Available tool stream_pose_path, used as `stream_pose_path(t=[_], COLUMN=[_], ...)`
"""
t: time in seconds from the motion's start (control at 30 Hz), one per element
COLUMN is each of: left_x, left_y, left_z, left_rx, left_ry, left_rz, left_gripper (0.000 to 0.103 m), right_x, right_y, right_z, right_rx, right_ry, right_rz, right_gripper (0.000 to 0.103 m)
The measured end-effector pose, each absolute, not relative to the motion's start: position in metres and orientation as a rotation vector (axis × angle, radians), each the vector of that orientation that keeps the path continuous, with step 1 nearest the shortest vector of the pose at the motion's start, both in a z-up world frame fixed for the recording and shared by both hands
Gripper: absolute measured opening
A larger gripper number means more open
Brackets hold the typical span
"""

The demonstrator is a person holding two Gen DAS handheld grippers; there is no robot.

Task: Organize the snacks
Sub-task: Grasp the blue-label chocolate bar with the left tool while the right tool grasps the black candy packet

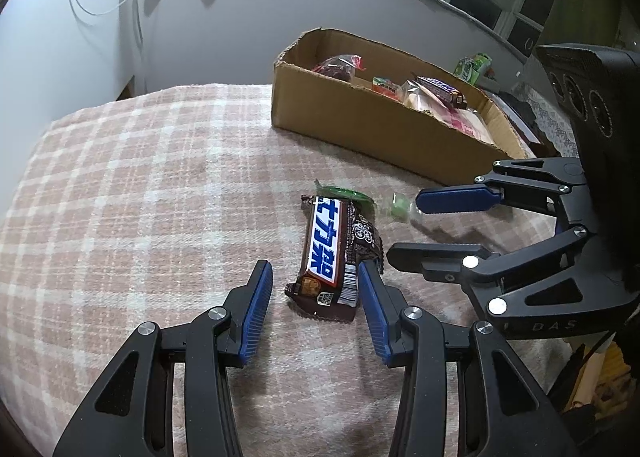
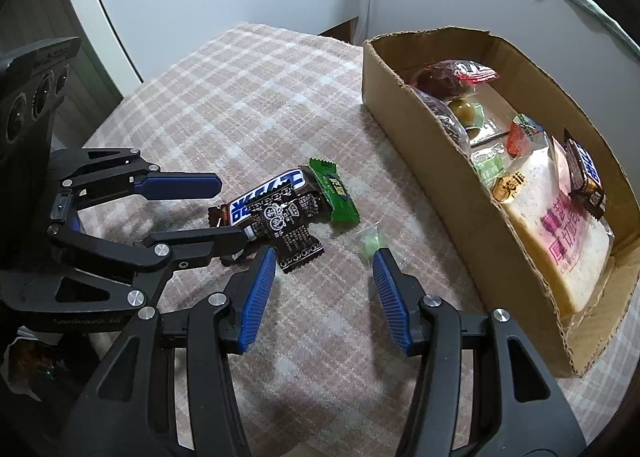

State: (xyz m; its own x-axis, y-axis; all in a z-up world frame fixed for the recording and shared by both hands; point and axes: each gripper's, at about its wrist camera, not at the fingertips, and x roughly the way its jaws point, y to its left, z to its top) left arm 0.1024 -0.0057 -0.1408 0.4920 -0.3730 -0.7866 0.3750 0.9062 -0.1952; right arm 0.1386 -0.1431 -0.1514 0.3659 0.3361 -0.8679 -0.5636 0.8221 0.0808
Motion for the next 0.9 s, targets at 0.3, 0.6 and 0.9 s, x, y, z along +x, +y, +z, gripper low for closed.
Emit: stream_pose_path(t=[0.3, 0.6, 0.9], left_x=[0.106, 0.109, 0.109], left_y=[-0.004, -0.006, 0.002], left_z=[-0.146, -0.147, -0.148], left_rx=[0.003, 0.000, 0.004], left_ry=[0.965, 0.970, 0.971], left_rz=[-0.465, -0.463, -0.449], left_gripper=[0.043, 0.043, 0.043], right_x=[0.146, 0.149, 0.151], right_y=[-0.137, -0.133, -0.123], right_z=[-0.158, -0.158, -0.158], right_rx=[-0.238, -0.227, -0.207], right_ry=[1.048, 1.047, 1.058], right_rz=[0.594, 0.599, 0.623], right_gripper=[0.043, 0.041, 0.035])
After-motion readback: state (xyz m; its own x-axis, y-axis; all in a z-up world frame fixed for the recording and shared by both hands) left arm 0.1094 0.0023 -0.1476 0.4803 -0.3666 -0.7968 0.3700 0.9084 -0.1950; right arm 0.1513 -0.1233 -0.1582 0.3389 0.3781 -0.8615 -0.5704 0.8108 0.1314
